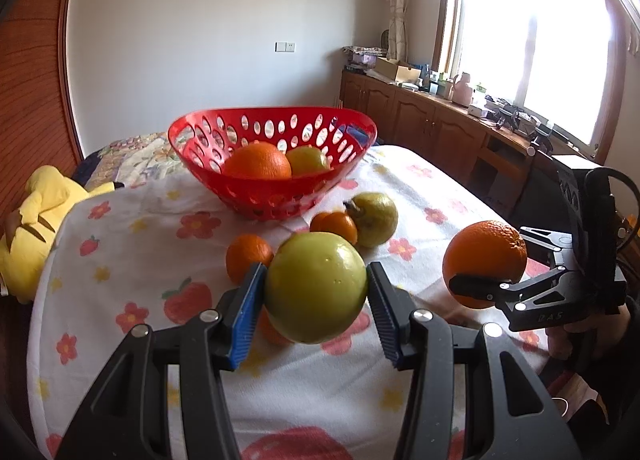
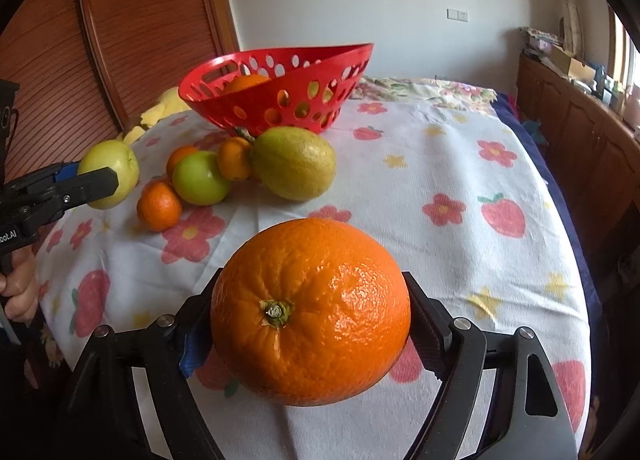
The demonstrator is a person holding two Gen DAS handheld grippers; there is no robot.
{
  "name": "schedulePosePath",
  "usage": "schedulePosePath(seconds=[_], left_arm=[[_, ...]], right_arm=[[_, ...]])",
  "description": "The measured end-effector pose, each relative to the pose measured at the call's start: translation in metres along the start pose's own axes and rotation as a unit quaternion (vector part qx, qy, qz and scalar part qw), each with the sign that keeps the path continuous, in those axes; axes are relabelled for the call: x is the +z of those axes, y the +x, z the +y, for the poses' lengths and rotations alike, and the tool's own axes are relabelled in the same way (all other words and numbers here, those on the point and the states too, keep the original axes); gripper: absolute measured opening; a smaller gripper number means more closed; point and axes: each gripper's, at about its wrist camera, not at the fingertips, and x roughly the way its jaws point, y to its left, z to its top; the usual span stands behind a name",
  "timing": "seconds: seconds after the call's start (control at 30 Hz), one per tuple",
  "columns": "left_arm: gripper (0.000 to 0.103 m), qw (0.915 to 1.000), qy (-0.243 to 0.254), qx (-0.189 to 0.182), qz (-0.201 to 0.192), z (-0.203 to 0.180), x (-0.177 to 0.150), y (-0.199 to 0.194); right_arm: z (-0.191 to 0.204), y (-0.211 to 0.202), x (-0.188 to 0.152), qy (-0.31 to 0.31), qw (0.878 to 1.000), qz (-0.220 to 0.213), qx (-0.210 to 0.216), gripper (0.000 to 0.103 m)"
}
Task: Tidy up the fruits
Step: 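Carry the green apple and orange with both tools over the red basket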
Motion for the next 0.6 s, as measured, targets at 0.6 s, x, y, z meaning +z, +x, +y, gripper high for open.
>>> schedulePosePath(seconds=[0.6], left_arm=[[0.050, 0.9990, 0.021, 0.025, -0.030, 0.032, 0.079, 0.027]], right_arm=[[0.001, -0.004, 0.123, -0.057, 0.995, -0.076, 0.029, 0.083]])
